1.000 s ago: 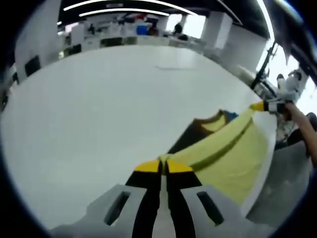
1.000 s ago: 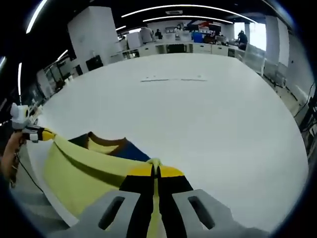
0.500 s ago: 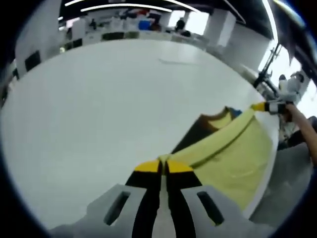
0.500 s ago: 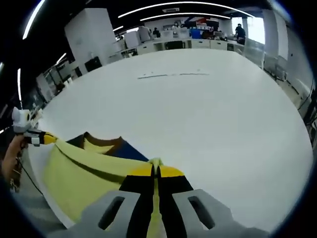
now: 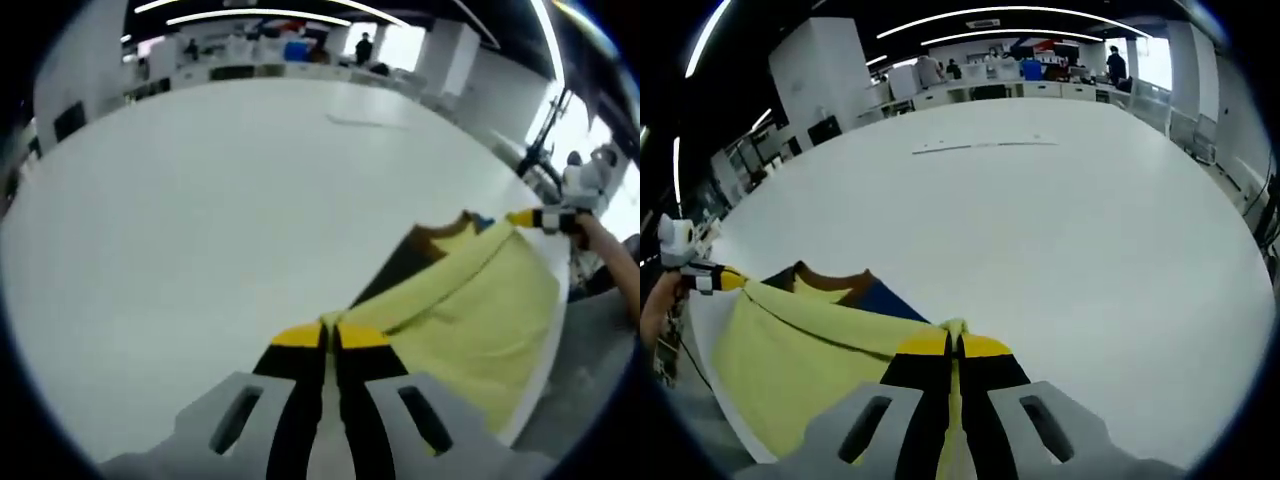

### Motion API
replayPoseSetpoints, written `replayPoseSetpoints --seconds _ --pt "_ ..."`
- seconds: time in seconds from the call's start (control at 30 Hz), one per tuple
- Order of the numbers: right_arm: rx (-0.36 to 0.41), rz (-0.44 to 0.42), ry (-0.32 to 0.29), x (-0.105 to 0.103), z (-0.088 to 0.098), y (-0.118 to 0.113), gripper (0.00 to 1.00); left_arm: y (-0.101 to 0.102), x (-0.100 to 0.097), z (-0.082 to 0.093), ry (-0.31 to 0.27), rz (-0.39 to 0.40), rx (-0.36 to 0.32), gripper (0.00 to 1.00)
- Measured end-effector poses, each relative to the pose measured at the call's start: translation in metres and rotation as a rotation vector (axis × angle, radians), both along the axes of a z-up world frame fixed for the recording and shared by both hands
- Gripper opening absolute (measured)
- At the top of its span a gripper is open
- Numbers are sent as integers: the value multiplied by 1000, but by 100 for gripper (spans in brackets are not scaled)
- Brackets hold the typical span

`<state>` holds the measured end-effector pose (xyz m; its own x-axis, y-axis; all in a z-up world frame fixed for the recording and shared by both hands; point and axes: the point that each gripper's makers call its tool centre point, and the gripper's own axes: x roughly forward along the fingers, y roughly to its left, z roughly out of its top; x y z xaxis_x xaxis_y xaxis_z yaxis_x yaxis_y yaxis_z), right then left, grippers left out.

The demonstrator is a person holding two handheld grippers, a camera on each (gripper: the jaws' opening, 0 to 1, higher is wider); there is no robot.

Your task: Fold the garment on the visible template until the final outline fits inside the template.

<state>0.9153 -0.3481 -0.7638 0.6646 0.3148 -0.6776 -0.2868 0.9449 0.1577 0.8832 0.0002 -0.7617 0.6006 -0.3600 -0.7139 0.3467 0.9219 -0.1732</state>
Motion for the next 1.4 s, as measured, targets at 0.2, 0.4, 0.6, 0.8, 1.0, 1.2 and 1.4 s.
replayPoseSetpoints --seconds 0.2,0.4,0.6,0.8,1.0,1.2,1.4 --pt "-16 19 1 0 -6 0 3 1 2 -3 4 -1 20 0" --pt "-30 40 -4 2 -6 -1 3 1 1 -5 -1 2 37 0" --pt "-31 48 -10 3 -6 0 3 3 1 -7 -14 -11 69 1" --pt "-38 53 -24 4 -4 -2 4 10 5 -5 -42 -4 107 8" --pt "-52 57 -49 7 0 -3 6 16 7 -1 -55 -5 131 11" --pt "-60 59 -73 9 6 -3 14 18 8 7 -74 -5 133 14" --pt "-65 70 -77 9 6 0 21 20 9 20 -111 -6 148 19"
